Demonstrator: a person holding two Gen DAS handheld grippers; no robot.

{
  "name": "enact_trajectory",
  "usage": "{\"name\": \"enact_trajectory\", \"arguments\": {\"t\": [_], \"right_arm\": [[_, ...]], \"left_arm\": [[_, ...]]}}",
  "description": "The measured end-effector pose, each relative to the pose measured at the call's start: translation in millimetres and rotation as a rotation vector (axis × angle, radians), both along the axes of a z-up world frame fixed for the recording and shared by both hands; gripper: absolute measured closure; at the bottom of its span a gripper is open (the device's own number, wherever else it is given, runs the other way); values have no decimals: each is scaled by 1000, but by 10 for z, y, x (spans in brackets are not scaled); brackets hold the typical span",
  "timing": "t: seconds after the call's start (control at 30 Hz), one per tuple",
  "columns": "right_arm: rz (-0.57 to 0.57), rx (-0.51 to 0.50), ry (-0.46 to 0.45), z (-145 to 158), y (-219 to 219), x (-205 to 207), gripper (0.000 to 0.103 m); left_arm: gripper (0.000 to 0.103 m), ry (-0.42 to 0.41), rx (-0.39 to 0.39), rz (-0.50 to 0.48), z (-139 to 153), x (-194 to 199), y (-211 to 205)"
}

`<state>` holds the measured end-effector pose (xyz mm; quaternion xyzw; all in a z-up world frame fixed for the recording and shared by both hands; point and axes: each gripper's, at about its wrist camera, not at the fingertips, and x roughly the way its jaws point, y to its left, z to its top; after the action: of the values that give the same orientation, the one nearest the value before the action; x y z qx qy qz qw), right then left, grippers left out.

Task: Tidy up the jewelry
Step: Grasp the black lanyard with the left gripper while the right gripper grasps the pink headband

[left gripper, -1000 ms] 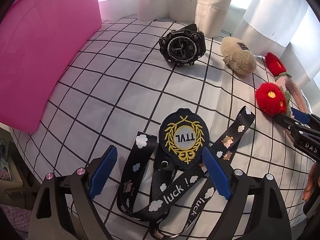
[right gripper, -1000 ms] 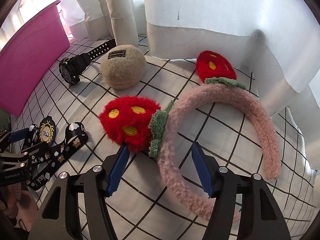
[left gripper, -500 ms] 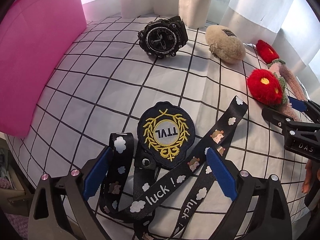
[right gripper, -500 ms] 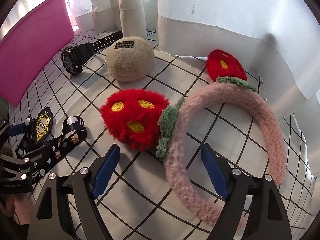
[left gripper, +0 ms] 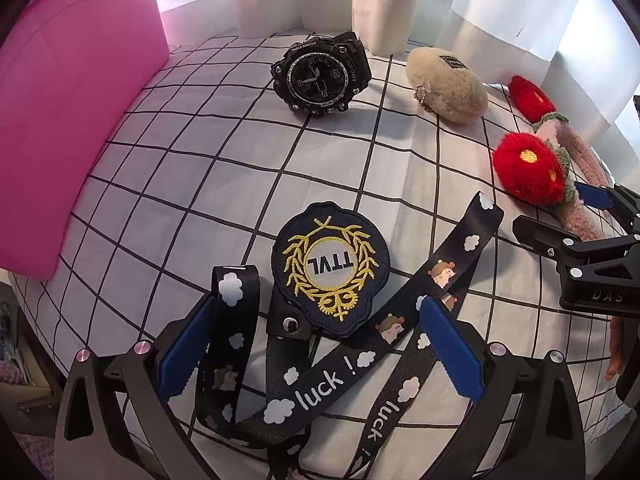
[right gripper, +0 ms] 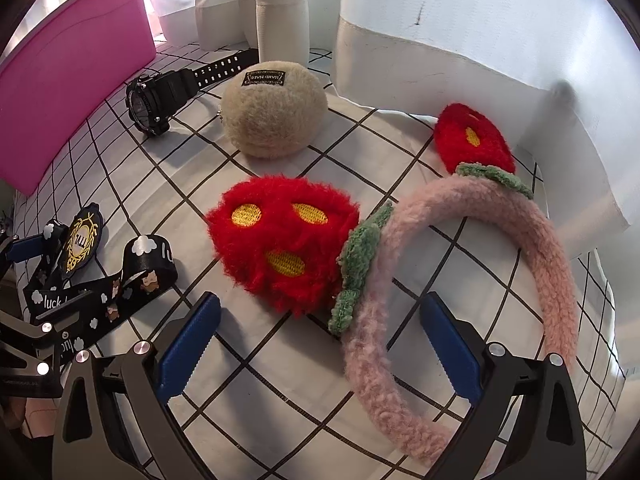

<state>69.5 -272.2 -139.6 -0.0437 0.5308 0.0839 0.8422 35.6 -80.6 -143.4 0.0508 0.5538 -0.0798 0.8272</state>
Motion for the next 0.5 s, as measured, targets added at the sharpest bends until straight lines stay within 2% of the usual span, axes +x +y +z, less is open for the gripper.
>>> {"name": "enact_trajectory", "arguments": {"t": [0.27,0.4,0.43,0.47,0.5], "right_arm": [[-34,11,10,2,49,74,10],[-51,14,-3,12,47,33,12],[-56,14,-10,22,45,15,15],[-63,15,-21,40,46,-5,25],[-68,15,-35,65,44,-32,42]], "left_arm": [[10,-3,0,5,14,-34,19],[19,-11,-4,9,38,-56,44],[23,-16,-6,5,48,-63,44],[24,-21,-8,0,56,-73,42],[27,-24,-8,-3,61,-80,37]]}}
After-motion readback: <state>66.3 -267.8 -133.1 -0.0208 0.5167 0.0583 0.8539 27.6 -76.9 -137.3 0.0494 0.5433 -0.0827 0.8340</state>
